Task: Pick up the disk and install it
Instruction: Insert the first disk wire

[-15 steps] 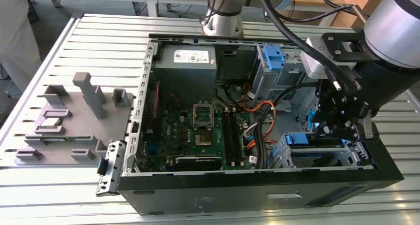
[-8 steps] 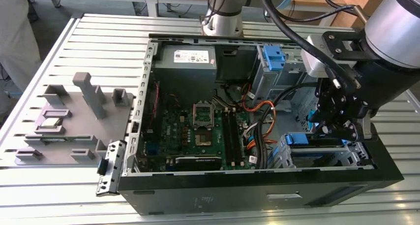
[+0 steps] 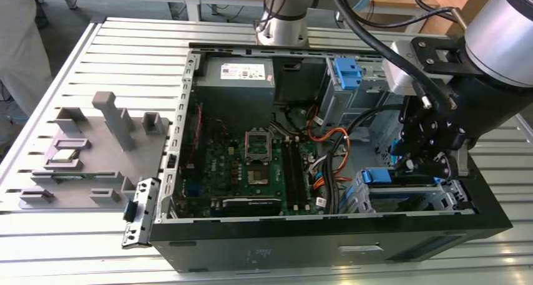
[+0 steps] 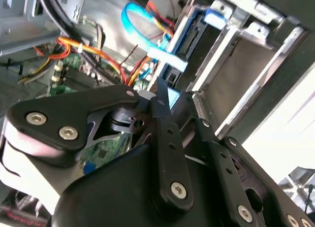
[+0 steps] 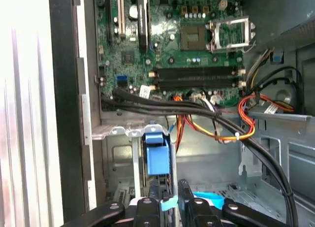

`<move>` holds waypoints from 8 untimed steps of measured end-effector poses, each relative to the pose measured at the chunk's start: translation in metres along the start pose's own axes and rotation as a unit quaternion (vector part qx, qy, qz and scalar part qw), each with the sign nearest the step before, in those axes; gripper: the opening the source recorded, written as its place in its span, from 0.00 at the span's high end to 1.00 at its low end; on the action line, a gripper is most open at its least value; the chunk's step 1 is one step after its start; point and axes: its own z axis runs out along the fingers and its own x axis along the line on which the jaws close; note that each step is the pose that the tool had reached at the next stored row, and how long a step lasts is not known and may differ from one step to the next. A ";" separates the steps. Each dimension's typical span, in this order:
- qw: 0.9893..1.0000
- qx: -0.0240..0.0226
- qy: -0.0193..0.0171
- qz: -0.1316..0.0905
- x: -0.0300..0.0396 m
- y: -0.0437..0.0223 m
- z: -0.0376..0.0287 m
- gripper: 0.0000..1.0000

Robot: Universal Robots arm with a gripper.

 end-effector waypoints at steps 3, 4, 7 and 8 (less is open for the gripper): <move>1.000 -0.005 0.000 0.000 0.0000 -0.0002 -0.0001 0.70; 1.000 -0.005 0.000 0.000 0.0000 -0.0002 -0.0001 0.70; 1.000 -0.005 0.000 0.000 0.0000 -0.0015 -0.0001 0.70; 1.000 -0.005 0.000 0.000 -0.0001 -0.0034 0.0000 0.70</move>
